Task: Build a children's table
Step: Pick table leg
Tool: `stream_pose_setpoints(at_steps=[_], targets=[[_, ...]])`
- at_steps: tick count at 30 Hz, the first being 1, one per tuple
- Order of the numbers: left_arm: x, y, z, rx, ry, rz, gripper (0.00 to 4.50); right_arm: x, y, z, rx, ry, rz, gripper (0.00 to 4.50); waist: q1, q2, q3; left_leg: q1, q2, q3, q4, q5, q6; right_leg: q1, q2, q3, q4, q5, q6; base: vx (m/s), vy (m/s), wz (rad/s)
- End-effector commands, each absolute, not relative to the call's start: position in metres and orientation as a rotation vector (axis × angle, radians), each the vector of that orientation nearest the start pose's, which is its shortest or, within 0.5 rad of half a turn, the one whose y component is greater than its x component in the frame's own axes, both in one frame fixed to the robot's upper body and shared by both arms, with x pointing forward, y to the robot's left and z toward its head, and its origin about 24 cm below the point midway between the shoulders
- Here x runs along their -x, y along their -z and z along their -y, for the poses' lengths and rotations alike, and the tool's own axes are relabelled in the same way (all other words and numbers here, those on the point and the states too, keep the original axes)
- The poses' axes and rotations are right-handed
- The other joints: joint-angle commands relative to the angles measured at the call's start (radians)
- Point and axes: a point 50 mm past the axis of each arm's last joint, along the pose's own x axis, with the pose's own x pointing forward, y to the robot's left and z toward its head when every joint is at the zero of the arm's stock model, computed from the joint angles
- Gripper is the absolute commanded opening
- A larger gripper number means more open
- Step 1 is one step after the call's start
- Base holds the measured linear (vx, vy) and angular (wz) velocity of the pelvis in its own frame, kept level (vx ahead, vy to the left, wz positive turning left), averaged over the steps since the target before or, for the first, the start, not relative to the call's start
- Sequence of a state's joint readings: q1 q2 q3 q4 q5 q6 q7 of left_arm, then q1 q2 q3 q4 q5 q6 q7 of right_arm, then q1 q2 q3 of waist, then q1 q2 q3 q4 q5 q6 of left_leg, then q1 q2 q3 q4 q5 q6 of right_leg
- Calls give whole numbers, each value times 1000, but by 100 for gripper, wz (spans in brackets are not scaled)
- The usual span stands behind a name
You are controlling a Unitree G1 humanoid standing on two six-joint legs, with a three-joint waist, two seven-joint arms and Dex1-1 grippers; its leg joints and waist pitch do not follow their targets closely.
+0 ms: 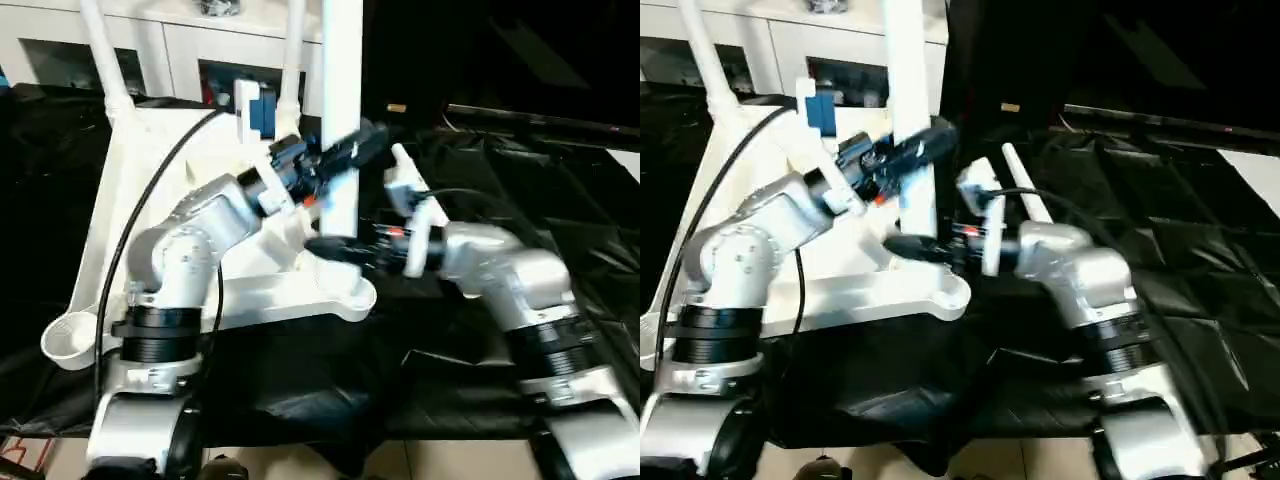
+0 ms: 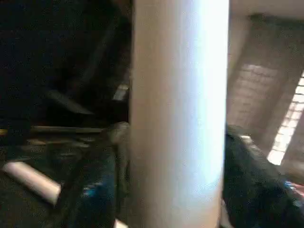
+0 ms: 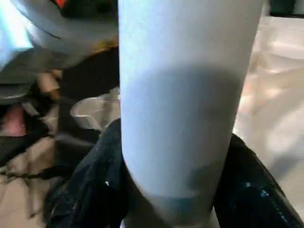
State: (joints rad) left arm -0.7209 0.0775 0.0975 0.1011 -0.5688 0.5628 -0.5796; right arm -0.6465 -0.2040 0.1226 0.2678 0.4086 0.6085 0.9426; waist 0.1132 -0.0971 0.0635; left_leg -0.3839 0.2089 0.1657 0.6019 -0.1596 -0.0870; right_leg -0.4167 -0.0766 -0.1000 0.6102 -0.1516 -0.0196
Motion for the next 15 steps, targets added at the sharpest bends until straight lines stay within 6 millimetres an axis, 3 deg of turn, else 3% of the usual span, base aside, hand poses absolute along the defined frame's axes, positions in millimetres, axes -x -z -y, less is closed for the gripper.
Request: stream_pose_setpoints(at_steps=[1, 6, 7, 10, 13, 15], targets=[[-341, -200, -72, 351, 879, 132, 304, -327, -122, 78, -168, -1170, -226, 192, -2, 10, -76, 17, 25, -6, -72, -247, -48, 55, -70, 48, -87, -405, -48, 0, 0, 0], [-352, -196, -75, 355, 702, 89, 304, -333, -121, 70, -168, -1088, -214, 192, -3, 4, -77, 16, 25, -5, -72, -232, -46, 54, -68, 48, -84, -375, -53, 0, 0, 0], [-353, -196, -75, 351, 685, 87, 268, -333, -121, 69, -168, -1085, -213, 192, -3, 5, -77, 15, 24, -5, -72, -229, -44, 56, -68, 48, -82, -365, -53, 0, 0, 0], [-354, -195, -75, 388, 659, 88, 268, -333, -122, 67, -163, -1084, -206, 192, -1, 5, -77, 15, 24, -4, -72, -216, -40, 56, -69, 49, -80, -339, -61, 0, 0, 0], [-353, -196, -73, 398, 667, 97, 227, -333, -122, 67, -160, -1083, -202, 192, -1, 5, -77, 15, 24, -3, -72, -216, -36, 57, -69, 49, -79, -332, -68, 0, 0, 0], [-353, -197, -72, 402, 669, 100, 223, -333, -122, 67, -156, -1078, -200, 192, -1, 5, -77, 15, 24, -3, -72, -223, -36, 57, -69, 50, -81, -341, -67, 0, 0, 0]])
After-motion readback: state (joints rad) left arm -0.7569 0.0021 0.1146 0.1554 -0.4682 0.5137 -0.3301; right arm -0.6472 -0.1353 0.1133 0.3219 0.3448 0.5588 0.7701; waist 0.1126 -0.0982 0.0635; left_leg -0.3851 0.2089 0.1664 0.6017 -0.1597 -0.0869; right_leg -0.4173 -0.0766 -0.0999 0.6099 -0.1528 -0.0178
